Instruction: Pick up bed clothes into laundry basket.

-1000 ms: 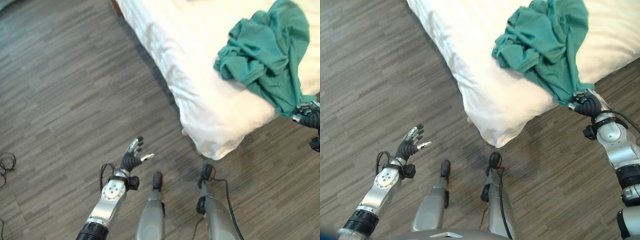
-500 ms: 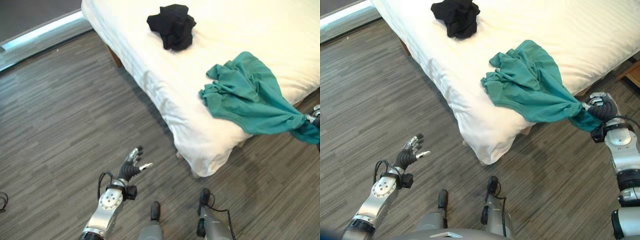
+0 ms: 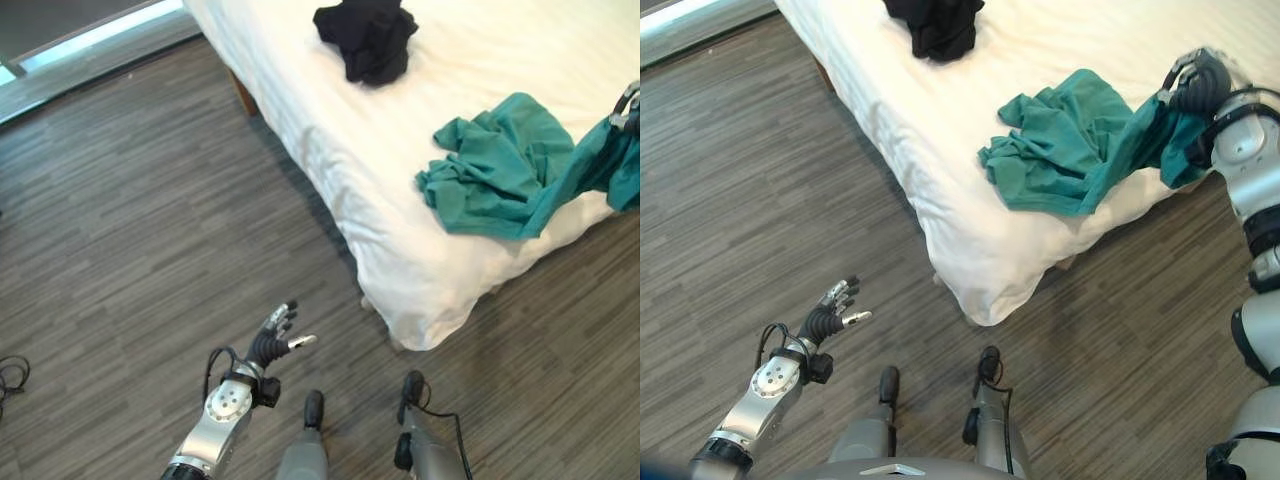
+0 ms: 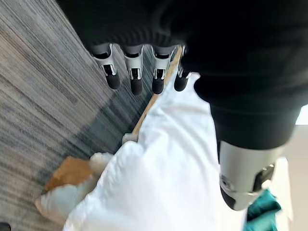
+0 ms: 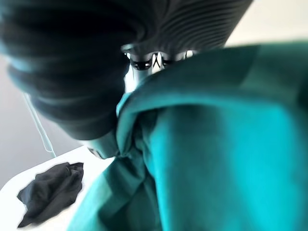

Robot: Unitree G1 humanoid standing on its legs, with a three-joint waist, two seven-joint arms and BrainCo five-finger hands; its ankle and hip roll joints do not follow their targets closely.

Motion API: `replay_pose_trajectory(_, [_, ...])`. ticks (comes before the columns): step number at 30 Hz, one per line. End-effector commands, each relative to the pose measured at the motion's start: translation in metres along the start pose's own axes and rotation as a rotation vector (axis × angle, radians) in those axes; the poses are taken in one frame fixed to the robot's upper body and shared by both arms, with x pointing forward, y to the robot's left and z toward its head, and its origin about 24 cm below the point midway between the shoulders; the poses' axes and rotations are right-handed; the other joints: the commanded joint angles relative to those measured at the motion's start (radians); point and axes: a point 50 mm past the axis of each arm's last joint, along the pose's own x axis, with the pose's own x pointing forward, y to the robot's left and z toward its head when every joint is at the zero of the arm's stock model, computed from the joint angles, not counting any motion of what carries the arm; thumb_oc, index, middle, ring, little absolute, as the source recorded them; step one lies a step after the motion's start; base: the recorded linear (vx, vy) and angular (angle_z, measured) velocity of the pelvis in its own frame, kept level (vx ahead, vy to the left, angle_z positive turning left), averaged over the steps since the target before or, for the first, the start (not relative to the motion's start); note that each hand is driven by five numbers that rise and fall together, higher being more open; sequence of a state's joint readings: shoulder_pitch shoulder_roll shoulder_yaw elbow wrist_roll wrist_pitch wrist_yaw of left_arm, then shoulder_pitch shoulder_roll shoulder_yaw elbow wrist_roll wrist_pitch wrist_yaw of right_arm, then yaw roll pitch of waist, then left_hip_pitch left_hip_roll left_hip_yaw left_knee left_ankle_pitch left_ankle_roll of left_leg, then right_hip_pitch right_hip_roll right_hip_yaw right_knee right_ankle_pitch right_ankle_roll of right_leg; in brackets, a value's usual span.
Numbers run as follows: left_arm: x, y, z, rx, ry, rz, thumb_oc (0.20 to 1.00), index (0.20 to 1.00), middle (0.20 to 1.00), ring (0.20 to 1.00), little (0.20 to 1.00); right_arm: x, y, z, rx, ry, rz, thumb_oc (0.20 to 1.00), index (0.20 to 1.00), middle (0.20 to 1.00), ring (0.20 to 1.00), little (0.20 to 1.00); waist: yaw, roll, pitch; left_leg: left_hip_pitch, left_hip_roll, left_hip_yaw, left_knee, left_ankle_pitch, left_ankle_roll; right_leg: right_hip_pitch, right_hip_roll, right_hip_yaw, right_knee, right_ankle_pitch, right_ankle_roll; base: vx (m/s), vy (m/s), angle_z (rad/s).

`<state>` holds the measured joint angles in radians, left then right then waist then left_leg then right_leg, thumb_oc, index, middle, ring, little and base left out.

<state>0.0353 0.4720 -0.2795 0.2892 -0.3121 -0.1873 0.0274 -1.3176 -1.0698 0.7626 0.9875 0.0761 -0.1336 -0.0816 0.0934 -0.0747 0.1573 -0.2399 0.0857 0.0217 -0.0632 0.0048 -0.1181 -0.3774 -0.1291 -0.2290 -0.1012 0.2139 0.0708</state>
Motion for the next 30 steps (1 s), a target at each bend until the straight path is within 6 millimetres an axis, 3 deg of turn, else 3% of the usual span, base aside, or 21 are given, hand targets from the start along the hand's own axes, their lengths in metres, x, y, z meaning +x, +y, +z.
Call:
replay_pose_trajectory(1, [0.010,0.010,0.029,-0.002,-0.130,0.025,1.000,1.000,1.000,1.000,1.000,0.007,-0.048,0.025,0.009,-0.068,-0.171,0.200,0.200,0.200,0.200,0.200,0.031,-0.030,0.053,-0.047,-0.037,-0.032,-0.024,0.135,0.026,0.080,0.034,0.067,0.014,-0.062,0.075,0.01,-0.029,0.13])
replay_pose_trajectory(4, [0.012,0.008,0.029,-0.016,-0.129,0.042,1.000,1.000,1.000,1.000,1.000,0.013,-0.042,0.051,0.015,-0.142,-0.153,0.200,0.200,0.200,0.200,0.200,0.038,-0.041,0.069,-0.072,-0.030,-0.040,-0.024,0.143,0.019,0.060,0.041,0.059,0.014,-0.060,0.073,0.01,-0.038,0.07])
replay_pose_trajectory(11, [0.012,0.013,0.033,-0.021,-0.146,0.068,1.000,1.000,1.000,1.000,1.000,0.017,-0.020,0.065,-0.128,-0.183,-0.056,0.200,0.200,0.200,0.200,0.200,0.057,-0.051,0.097,-0.103,-0.022,-0.054,-0.024,0.154,0.011,0.040,0.048,0.054,0.014,-0.060,0.070,-0.01,-0.034,0.05])
replay_pose_trajectory(12, [0.013,0.014,0.035,-0.025,-0.158,0.075,1.000,1.000,1.000,1.000,1.000,0.016,-0.009,0.069,-0.182,-0.209,0.017,0.495,0.495,0.495,0.495,0.495,0.064,-0.050,0.107,-0.117,-0.022,-0.058,-0.024,0.160,0.007,0.026,0.048,0.051,0.014,-0.056,0.070,-0.03,-0.028,0.18])
replay_pose_trajectory(13, [0.013,0.014,0.035,-0.026,-0.158,0.074,1.000,1.000,1.000,1.000,1.000,0.016,-0.009,0.069,-0.183,-0.209,0.018,0.699,0.699,0.699,0.699,0.699,0.063,-0.049,0.107,-0.118,-0.022,-0.059,-0.024,0.160,0.007,0.026,0.048,0.051,0.014,-0.056,0.070,-0.02,-0.022,0.14])
replay_pose_trajectory(14, [0.013,0.014,0.036,-0.029,-0.164,0.074,1.000,1.000,1.000,1.000,1.000,0.015,-0.004,0.073,-0.215,-0.235,0.070,1.000,1.000,1.000,1.000,1.000,0.066,-0.049,0.111,-0.126,-0.022,-0.061,-0.024,0.163,0.005,0.020,0.048,0.049,0.014,-0.055,0.070,-0.02,-0.017,0.06])
replay_pose_trajectory(17, [0.010,0.019,0.036,-0.012,-0.164,0.071,1.000,1.000,1.000,1.000,1.000,0.007,0.011,0.069,-0.454,-0.271,0.250,1.000,1.000,1.000,1.000,1.000,0.070,-0.050,0.121,-0.147,-0.024,-0.067,-0.024,0.168,-0.002,0.002,0.047,0.046,0.014,-0.052,0.072,-0.02,-0.025,0.05])
replay_pose_trajectory(21, [0.009,0.028,0.039,0.025,-0.174,0.082,1.000,1.000,1.000,1.000,1.000,-0.004,0.021,0.033,-0.721,-0.181,0.424,1.000,1.000,1.000,1.000,1.000,0.073,-0.041,0.144,-0.189,-0.029,-0.083,-0.024,0.179,-0.009,-0.033,0.045,0.039,0.014,-0.046,0.073,-0.03,-0.029,0.11])
replay_pose_trajectory(30, [0.016,0.023,0.045,0.002,-0.201,0.090,1.000,1.000,1.000,1.000,1.000,-0.014,0.037,0.011,-0.769,-0.134,0.532,1.000,1.000,1.000,1.000,1.000,0.065,-0.022,0.177,-0.236,-0.037,-0.076,-0.024,0.189,-0.011,-0.087,0.042,0.048,0.014,-0.032,0.073,-0.01,-0.005,0.02])
